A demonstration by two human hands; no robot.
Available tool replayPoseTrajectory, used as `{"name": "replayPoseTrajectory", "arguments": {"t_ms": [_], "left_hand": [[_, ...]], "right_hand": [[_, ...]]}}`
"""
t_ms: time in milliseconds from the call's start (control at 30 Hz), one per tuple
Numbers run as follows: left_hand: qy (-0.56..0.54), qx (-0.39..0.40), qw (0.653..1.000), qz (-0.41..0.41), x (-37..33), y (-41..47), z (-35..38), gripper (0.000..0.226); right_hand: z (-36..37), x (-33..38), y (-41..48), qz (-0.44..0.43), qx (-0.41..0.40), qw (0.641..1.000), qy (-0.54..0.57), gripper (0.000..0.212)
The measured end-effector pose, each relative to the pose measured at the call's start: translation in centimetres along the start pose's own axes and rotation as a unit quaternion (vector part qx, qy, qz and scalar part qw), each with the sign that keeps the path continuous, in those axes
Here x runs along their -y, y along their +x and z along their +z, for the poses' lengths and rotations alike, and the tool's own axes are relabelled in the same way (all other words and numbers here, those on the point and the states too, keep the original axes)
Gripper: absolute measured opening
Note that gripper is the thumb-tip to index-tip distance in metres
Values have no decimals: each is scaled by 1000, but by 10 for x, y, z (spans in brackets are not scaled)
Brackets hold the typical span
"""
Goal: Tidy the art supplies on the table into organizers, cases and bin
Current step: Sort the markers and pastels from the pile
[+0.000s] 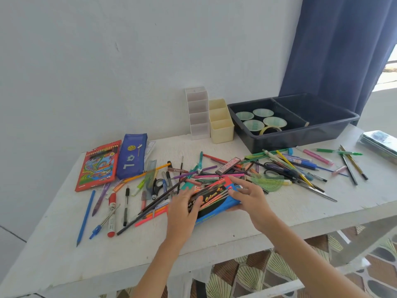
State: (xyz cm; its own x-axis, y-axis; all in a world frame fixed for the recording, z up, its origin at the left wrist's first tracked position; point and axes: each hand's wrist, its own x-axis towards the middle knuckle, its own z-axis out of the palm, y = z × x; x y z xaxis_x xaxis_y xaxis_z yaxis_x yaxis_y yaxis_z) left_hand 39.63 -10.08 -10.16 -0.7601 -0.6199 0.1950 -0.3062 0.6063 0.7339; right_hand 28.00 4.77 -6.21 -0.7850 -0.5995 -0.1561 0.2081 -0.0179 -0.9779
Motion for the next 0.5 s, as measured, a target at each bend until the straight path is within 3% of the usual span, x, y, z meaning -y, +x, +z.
{"name": "replayPoseTrajectory", "arguments": {"t_ms": [100, 200, 267, 367, 500], "left_hand": [[2, -96, 993, -65, 7, -12, -2, 57], [-140, -179, 964, -140, -5, -19, -4, 62], [-245, -219, 928, -178, -14, -20, -6, 48], [-375, -215, 887, -164, -22, -19, -14, 28], [-456, -100, 879, -99, -31, -10, -21, 45]], "right_hand": [[-7, -5, -2, 4, -27, 999, 32, 43], [-10, -13, -4, 4, -44, 996, 72, 42], [-8, -18, -6, -8, -51, 993, 108, 41], [-4, -25, -9, -35, -61, 992, 108, 38], [-9, -28, -10, -65, -64, 995, 46, 51]]}}
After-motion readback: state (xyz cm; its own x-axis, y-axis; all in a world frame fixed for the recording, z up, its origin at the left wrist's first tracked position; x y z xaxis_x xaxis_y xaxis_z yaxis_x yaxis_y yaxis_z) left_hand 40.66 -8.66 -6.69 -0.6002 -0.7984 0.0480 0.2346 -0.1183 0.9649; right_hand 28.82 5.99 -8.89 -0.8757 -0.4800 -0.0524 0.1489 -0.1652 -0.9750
